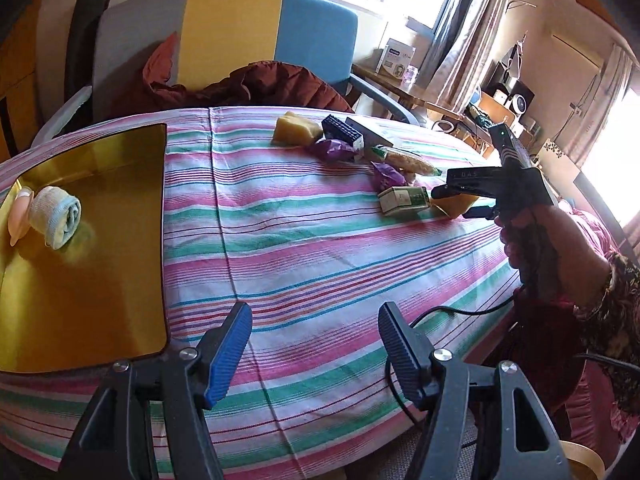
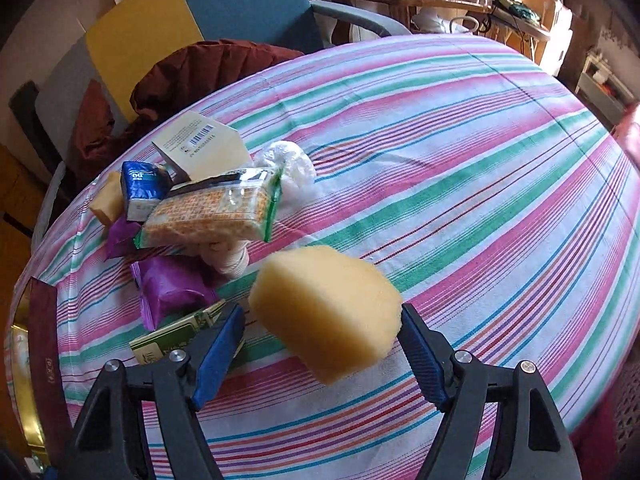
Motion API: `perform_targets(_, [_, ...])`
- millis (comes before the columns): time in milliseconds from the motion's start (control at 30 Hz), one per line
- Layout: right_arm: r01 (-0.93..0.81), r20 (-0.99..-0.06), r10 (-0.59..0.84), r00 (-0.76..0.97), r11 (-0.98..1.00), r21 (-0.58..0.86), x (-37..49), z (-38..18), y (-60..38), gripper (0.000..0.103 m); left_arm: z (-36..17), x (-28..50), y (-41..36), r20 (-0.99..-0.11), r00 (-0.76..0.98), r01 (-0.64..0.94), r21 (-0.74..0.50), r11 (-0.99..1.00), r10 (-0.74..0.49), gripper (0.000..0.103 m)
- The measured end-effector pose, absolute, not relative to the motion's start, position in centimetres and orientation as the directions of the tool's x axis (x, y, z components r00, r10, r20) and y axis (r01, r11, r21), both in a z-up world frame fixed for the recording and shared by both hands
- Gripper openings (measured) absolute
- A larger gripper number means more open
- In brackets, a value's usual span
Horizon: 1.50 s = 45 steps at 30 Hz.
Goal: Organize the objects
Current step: 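Move the right tool to the yellow sponge and grasp it, then grasp the green tea box with the left tool while the right tool holds the sponge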
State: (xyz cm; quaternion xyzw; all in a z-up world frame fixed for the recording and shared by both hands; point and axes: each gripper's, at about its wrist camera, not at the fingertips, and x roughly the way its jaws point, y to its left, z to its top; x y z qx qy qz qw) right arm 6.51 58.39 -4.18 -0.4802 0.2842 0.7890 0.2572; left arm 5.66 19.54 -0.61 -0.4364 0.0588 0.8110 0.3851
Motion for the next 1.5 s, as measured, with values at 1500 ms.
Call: perform_targets(1500, [-0.662, -0.851, 0.146, -0.504, -0.698, 0.272, 6.3, -4.2, 64.9, 0.037, -4.2, 0.8, 40.1, -0.816, -0.227, -0.859, -0.09, -0.505, 0.532, 0.067])
